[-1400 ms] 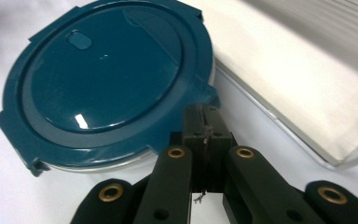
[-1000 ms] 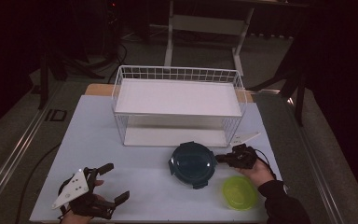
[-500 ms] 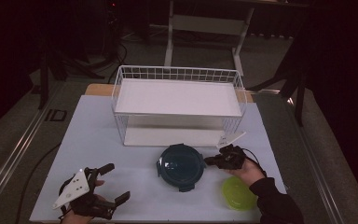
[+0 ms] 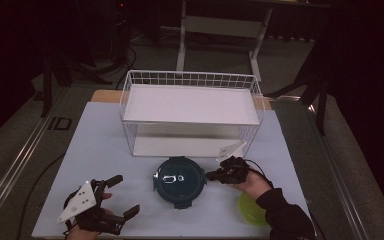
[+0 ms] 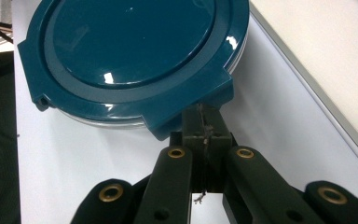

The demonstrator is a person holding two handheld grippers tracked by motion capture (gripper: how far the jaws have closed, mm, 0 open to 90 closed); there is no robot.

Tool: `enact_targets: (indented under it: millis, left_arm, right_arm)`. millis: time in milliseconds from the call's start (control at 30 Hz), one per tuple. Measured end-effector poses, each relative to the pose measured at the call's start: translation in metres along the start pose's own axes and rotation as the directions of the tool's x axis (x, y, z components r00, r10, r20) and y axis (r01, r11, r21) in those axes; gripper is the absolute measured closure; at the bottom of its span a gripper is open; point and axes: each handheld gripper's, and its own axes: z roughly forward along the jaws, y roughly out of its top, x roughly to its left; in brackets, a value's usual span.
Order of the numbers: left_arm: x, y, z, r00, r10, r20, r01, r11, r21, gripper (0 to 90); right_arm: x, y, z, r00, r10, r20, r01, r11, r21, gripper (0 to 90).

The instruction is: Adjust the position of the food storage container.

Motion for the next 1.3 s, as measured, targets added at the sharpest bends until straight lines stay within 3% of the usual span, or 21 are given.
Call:
enact_targets:
  millis: [467,733,800,1033,1133,1300]
  left_arm:
    - [0.000,0.000,0.000,1.0000,0.002,0.000,-0.002,1.0000,0.003,0.0]
    - [0.000,0.000,-0.001,1.0000,0.004,0.001,-0.004,1.0000,0.004,0.0]
    - [0.000,0.000,0.000,1.0000,0.002,0.001,-0.002,1.0000,0.003,0.0]
    - [0.000,0.000,-0.001,1.0000,0.003,-0.001,-0.003,1.0000,0.005,0.0]
    - [0.001,0.000,-0.001,1.0000,-0.002,-0.008,0.003,1.0000,0.005,0.0]
    - [0.002,0.001,-0.002,0.9998,-0.003,-0.018,0.003,1.0000,0.007,0.0]
  right_arm:
    - [0.019,0.034,0.031,0.9963,-0.054,-0.067,0.055,0.998,0.020,90.0]
    - [0.028,0.042,0.041,0.9932,-0.073,-0.091,0.074,0.997,0.012,90.0]
    - [0.033,0.043,0.043,0.9897,-0.080,-0.118,0.083,0.996,0.016,90.0]
    - [0.036,0.044,0.043,0.9917,-0.084,-0.098,0.085,0.996,0.007,90.0]
    - [0.038,0.045,0.035,0.9927,-0.102,-0.065,0.100,0.994,-0.032,90.0]
    - [0.047,0.042,0.010,0.9958,-0.091,0.007,0.091,0.987,-0.130,90.0]
